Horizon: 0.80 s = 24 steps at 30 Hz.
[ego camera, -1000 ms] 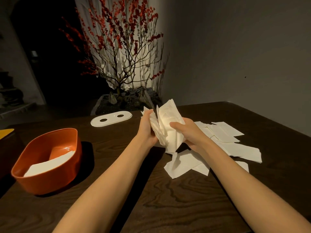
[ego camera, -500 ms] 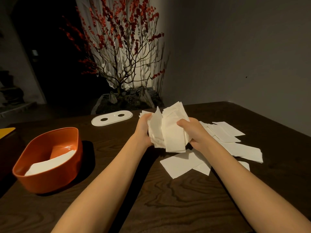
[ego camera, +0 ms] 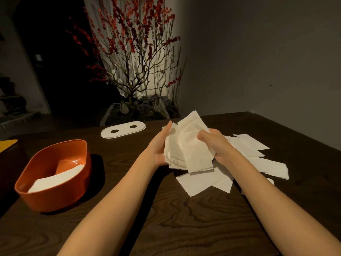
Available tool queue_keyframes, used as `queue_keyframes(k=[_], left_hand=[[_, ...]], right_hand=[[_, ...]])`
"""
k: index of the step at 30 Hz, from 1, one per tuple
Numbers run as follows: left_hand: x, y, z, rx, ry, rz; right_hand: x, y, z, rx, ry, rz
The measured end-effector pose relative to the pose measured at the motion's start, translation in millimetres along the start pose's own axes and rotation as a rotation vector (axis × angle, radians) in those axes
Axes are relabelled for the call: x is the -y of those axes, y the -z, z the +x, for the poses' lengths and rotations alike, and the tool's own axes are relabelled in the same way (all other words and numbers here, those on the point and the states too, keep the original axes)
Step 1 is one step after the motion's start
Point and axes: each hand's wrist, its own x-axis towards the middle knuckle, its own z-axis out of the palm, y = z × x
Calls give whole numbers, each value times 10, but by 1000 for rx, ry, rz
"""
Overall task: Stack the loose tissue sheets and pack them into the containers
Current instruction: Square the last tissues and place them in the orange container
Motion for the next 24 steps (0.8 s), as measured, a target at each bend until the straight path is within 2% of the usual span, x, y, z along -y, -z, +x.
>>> queue_keyframes(k=[4, 9, 11, 13, 16, 18, 21, 24], left_hand=[[-23, 0, 20, -80, -33, -1], [-13, 30, 92, -244, -146, -22], [-27, -16, 128, -325, -253, 126], [-12, -94, 166, -451, -359, 389], [131, -261, 215, -455, -452, 780], [243, -336, 291, -479, -481, 945], [298, -429, 306, -545, -505, 1012], [300, -390, 306, -438, -484, 910]], right_hand=[[3, 6, -8, 20, -5, -21], [-7, 13, 33, -80, -52, 72], [-24, 8, 44, -135, -52, 116], [-41, -3, 56, -170, -31, 137], [-38, -41, 41, -149, 7, 168], [-28, -100, 18, -110, 34, 192], [-7, -168, -30, -94, -16, 363], [34, -121, -108, 51, -120, 703]])
